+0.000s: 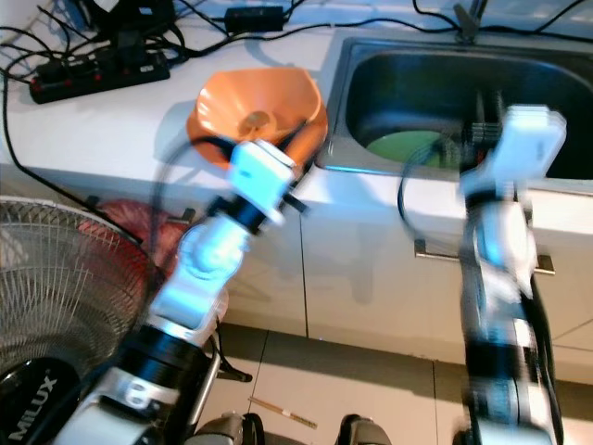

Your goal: Kitchen organization

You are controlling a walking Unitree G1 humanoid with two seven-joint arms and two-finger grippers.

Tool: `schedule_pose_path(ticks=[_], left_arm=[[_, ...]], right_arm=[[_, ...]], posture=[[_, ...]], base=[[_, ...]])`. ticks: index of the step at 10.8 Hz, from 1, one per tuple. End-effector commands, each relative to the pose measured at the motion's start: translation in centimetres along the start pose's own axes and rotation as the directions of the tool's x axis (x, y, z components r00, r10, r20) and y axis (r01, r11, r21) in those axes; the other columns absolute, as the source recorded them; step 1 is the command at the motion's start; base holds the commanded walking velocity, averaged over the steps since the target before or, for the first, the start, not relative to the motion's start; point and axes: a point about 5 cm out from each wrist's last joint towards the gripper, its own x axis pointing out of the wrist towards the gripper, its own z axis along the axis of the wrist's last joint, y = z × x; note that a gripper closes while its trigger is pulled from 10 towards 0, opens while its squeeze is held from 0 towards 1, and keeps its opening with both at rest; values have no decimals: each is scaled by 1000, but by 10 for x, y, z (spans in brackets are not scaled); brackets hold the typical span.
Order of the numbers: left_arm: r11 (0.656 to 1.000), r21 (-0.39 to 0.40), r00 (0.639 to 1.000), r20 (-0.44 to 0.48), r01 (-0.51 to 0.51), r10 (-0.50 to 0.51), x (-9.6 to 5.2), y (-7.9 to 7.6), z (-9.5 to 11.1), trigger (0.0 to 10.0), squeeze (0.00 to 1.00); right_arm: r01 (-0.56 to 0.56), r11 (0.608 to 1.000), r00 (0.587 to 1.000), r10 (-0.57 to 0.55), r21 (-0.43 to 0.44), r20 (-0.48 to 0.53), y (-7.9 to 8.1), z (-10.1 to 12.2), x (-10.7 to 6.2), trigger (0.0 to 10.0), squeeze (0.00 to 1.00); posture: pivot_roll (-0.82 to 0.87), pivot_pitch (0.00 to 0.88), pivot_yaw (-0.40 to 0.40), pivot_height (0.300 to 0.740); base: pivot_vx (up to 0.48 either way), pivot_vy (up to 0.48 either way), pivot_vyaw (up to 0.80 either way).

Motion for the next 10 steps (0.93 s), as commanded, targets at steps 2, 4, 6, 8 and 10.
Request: schedule_pose_path(ticks=[2, 4, 6, 8, 10], left_arm=[[998, 29, 999, -2, -53, 53, -7, 8, 2, 10000, 0], [995, 75, 997, 16, -73, 72, -10, 15, 8, 10000, 0], [984, 140, 994, 33, -110, 106, -18, 26, 19, 10000, 0], [970, 203, 991, 26, -135, 133, -30, 38, 24, 10000, 0], [954, 271, 991, -4, -129, 135, -42, 43, 25, 10000, 0]], right_arm=[[-19, 998, 999, 21, 59, -30, 13, -6, -15, 10000, 0], [-6, 997, 999, 9, 75, -46, 15, -6, -19, 10000, 0], [-12, 995, 997, 20, 103, -72, 23, -10, -22, 10000, 0], [-18, 993, 996, 28, 120, -81, 28, -13, -23, 10000, 0], [-21, 992, 996, 32, 128, -87, 30, -15, -22, 10000, 0]], posture=[[6, 157, 49, 740], [13, 160, 50, 740], [23, 156, 47, 740], [37, 152, 45, 740], [43, 147, 43, 740]], base=[[0, 0, 0], [0, 0, 0], [0, 0, 0], [0, 0, 0], [0, 0, 0]])
